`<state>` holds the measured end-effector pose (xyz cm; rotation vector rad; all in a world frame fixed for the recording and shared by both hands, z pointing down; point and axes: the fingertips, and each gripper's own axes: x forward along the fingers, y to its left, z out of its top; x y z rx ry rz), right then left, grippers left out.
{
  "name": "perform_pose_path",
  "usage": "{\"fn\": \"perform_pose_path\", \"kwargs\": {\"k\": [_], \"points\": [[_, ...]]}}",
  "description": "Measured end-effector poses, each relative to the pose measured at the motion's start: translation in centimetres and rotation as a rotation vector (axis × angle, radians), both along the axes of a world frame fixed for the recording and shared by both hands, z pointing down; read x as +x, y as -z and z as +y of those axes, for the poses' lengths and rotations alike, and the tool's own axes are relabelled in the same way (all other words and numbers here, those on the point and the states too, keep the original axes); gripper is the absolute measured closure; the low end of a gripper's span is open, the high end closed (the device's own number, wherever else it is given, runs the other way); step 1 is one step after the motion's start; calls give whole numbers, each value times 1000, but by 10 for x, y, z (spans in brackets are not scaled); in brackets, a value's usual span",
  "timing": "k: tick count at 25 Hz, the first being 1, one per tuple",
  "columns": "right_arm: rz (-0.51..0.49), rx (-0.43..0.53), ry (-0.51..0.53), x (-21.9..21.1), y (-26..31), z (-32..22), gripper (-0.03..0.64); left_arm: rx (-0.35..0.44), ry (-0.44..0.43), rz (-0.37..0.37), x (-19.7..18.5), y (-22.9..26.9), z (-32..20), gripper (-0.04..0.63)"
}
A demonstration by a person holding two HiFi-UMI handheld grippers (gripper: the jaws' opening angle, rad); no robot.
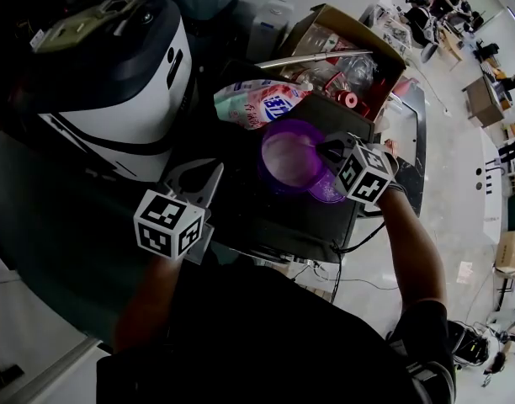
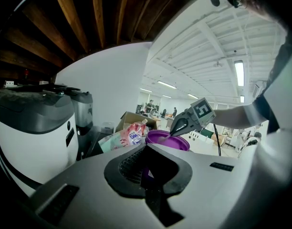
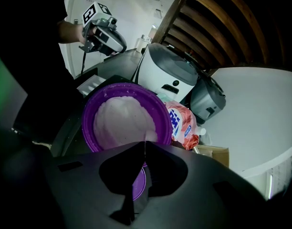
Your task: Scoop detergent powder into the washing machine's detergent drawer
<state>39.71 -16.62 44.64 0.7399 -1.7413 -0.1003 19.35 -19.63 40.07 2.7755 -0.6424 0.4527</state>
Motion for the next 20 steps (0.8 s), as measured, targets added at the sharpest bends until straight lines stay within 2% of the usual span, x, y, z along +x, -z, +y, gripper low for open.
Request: {"fn": "perform_pose_path", "kwargs": {"k": [10, 20], "points": [[23, -53, 35, -5, -4, 9, 597, -5, 7, -4, -5, -1, 7, 588], [-32, -102, 10, -11, -1, 20, 597, -14, 6, -6, -9, -5, 13, 588]]}}
